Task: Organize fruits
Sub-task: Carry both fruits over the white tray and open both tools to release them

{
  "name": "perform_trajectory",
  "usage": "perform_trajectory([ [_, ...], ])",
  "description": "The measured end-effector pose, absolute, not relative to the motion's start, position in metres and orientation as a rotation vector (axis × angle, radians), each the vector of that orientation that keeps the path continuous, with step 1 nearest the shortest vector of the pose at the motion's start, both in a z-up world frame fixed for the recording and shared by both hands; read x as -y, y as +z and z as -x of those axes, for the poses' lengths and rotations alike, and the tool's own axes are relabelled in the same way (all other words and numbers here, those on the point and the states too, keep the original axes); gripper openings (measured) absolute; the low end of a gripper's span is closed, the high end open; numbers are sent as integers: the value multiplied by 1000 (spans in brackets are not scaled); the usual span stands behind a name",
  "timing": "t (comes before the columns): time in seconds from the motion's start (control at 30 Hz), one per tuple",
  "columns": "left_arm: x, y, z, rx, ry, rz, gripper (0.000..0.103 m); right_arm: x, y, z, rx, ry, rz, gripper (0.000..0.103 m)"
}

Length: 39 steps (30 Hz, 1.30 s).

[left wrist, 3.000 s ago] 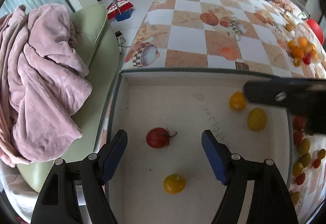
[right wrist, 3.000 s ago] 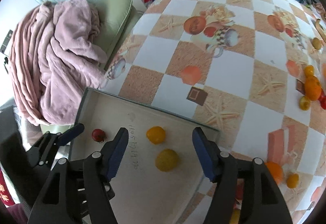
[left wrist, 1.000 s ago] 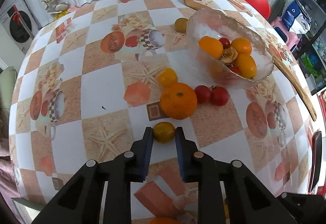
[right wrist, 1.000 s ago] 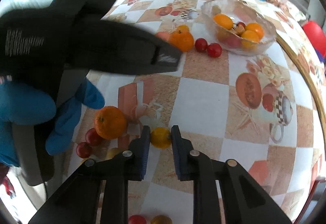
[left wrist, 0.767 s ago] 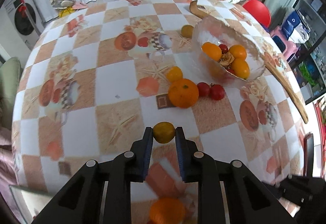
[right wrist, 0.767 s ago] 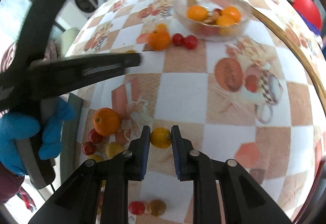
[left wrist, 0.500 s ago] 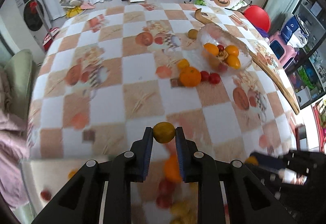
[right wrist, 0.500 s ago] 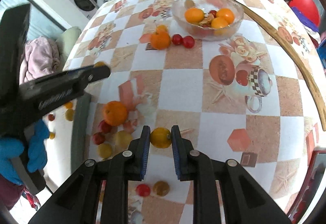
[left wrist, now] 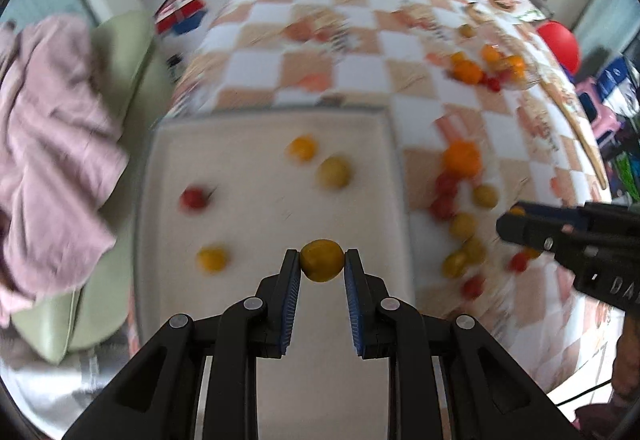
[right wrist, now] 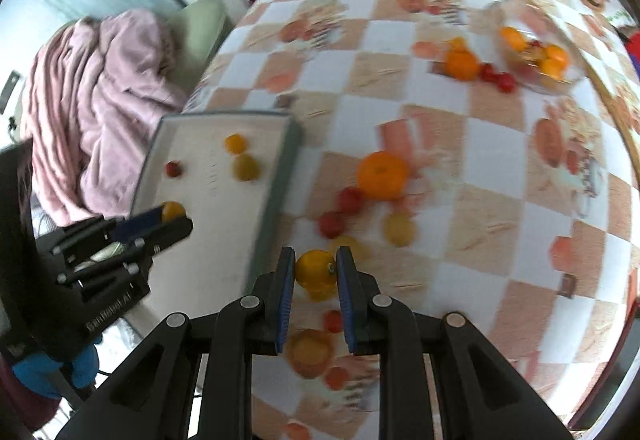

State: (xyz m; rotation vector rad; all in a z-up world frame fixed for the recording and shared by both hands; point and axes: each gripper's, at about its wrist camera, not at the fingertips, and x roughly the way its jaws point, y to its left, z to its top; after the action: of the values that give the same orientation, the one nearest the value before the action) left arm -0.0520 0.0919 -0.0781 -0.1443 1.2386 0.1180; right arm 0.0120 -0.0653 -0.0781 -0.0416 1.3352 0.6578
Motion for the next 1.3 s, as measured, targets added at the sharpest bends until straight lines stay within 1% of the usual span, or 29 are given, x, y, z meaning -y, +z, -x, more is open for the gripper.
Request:
perform_trajectory([
  [0.23, -124, -99, 89, -1277, 219, 177, 24, 10, -89, 8, -1396, 732, 109, 23],
  [0.53, -143, -124, 103, -1300, 263, 192, 24, -33, -123, 6, -1486, 715, 185, 23],
  [1.07, -143, -135, 103, -1316, 281, 134, 25, -57, -143, 11, -1479, 691, 315, 24],
  [1.13, -141, -134, 102, -1320, 284, 130, 25, -60, -143, 12, -1484, 701, 311, 29],
  [1.17, -141, -134, 102, -1321, 284, 128, 25, -60, -142, 12, -1485, 702, 309, 37],
  [1.2, -140, -134, 102, -1321, 284, 126, 26, -60, -141, 11, -1481, 696, 311, 49],
  [1.23, -140, -133, 103, -1321, 291, 116, 31, -59, -139, 11, -1474, 693, 305, 54],
  [1.27, -140, -133, 103, -1319, 299, 109, 56, -57, -138, 10, -1470, 698, 293, 57],
  [1.3, -141, -132, 104, -1309, 305, 110, 74, -55, -136, 10, -1470, 701, 282, 59],
])
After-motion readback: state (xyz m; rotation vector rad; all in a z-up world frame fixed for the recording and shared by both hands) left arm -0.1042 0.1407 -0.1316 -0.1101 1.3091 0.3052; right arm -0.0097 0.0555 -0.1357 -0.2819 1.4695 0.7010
